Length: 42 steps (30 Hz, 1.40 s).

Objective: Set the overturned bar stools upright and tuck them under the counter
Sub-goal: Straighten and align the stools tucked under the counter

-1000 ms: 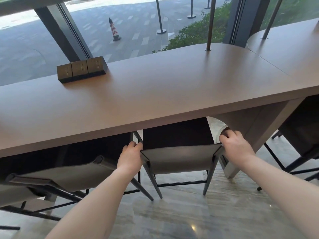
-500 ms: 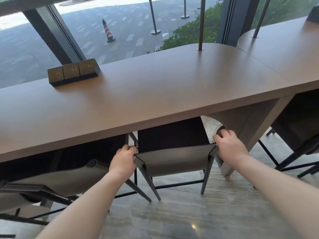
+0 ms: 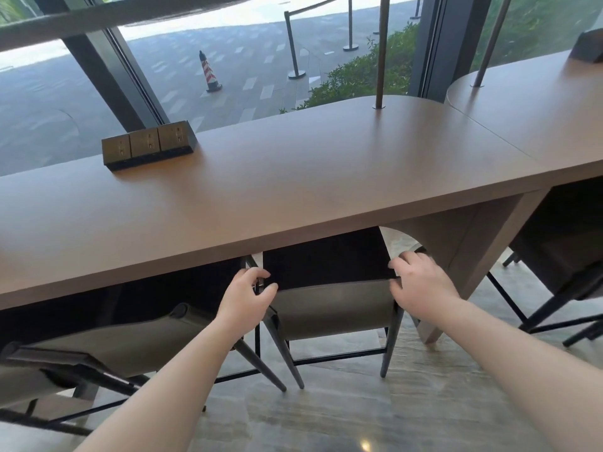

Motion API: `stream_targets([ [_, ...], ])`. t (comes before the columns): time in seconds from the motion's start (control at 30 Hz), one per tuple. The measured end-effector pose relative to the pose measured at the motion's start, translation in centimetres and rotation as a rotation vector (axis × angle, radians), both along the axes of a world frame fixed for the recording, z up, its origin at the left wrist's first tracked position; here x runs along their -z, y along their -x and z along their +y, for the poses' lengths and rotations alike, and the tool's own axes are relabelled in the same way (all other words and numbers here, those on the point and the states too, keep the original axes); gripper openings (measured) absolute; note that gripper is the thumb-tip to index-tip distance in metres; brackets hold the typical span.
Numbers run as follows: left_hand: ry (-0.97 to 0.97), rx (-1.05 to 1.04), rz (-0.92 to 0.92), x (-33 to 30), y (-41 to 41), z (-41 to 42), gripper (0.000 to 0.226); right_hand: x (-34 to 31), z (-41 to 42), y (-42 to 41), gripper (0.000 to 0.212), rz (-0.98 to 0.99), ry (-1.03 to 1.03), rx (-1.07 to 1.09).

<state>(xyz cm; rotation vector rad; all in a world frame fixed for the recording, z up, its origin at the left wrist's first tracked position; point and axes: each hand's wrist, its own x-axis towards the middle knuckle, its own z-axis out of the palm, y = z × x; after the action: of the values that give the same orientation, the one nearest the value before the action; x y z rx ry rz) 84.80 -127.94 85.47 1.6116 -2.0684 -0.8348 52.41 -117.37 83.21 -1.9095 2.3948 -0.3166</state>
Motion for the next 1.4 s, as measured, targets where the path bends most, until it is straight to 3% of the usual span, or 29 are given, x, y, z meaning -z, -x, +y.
stream_targets([
  [0.2,-0.275,-0.043,0.568,-3.2,1.8,2.6,0.020,-2.8,1.5,-4.9,0.017,-0.848,0.118,0.172],
  [0.33,-0.425,0.024,0.771,-4.4,1.5,4.1,0.026,-4.5,3.3,-7.8,0.012,-1.188,0.195,0.331],
  [0.47,-0.541,0.054,0.875,-4.7,0.7,5.0,0.023,-5.9,5.8,-10.3,0.014,-1.377,0.301,0.494],
  [0.6,-0.610,0.119,0.927,-4.3,0.2,6.1,0.024,-6.6,8.9,-12.3,0.017,-1.472,0.408,0.580],
  [1.0,-0.670,0.381,0.894,-5.2,4.4,11.8,0.020,-8.3,18.6,-12.3,0.018,-1.476,0.657,0.756],
  [1.4,-0.714,0.563,0.851,-8.0,17.3,20.4,0.026,-9.8,31.3,-2.8,0.019,-1.462,0.891,0.845],
])
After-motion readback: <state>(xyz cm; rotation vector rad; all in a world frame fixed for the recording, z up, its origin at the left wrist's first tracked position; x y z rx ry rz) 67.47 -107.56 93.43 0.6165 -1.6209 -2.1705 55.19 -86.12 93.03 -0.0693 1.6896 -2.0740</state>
